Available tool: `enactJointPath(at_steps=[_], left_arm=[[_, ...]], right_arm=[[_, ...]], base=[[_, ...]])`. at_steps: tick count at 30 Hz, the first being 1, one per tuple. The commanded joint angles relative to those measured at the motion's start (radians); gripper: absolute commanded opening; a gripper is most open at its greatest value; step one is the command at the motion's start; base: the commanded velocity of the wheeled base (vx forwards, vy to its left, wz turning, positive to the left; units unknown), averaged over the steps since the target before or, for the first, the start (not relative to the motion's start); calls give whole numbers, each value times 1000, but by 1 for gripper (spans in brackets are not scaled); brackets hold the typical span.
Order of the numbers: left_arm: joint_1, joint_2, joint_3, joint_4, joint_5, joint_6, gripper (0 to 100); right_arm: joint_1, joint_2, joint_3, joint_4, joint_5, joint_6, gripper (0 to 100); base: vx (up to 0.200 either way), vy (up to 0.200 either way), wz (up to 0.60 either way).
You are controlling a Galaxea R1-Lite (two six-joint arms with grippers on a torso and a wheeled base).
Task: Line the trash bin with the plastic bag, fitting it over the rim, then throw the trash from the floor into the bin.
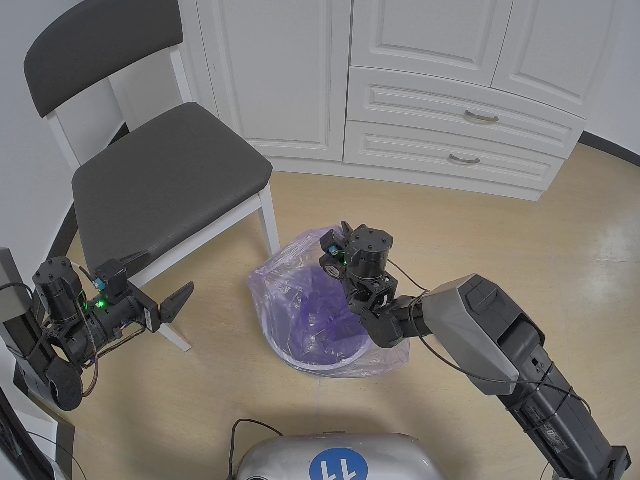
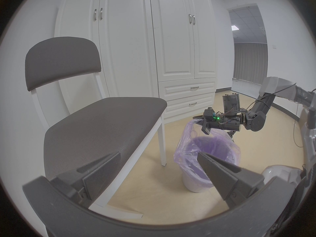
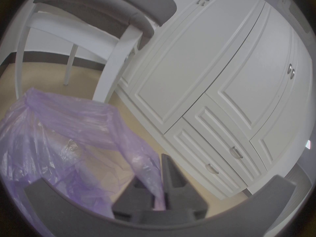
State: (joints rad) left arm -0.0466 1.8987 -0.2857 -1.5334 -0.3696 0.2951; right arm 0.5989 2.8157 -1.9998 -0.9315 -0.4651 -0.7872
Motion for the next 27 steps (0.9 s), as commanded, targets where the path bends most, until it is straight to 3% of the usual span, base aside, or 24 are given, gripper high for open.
enactJointPath(at_steps=[1, 5, 10, 12, 13, 14, 15, 17, 27], left_arm=[[-1, 5, 2, -1, 0, 1, 100], [-1, 13, 2, -1, 0, 2, 100], [-2, 3, 14, -2, -2, 6, 100], [-1, 3, 14, -2, -2, 6, 100], [-4, 11, 16, -2, -2, 6, 100], [-4, 11, 16, -2, -2, 6, 100], [-12, 14, 20, -2, -2, 1, 100], [-21, 16, 27, -2, -2, -1, 100], [-128, 49, 43, -2, 0, -5, 100]], right_arm=[[7, 22, 0, -44, 5, 0, 100], [21, -15, 0, -35, 6, 3, 100], [62, -256, 299, 82, 13, 25, 100], [64, -275, 323, 95, 16, 28, 100], [70, -375, 440, 157, 52, 57, 100], [70, -375, 440, 157, 52, 57, 100], [74, -443, 523, 183, 80, 100, 100], [78, -487, 582, 197, 83, 134, 100], [68, -753, 1001, 229, 91, 508, 100]], base=[[0, 0, 0], [0, 0, 0], [0, 0, 0], [0, 0, 0], [0, 0, 0], [0, 0, 0], [0, 0, 0], [0, 0, 0], [0, 0, 0]])
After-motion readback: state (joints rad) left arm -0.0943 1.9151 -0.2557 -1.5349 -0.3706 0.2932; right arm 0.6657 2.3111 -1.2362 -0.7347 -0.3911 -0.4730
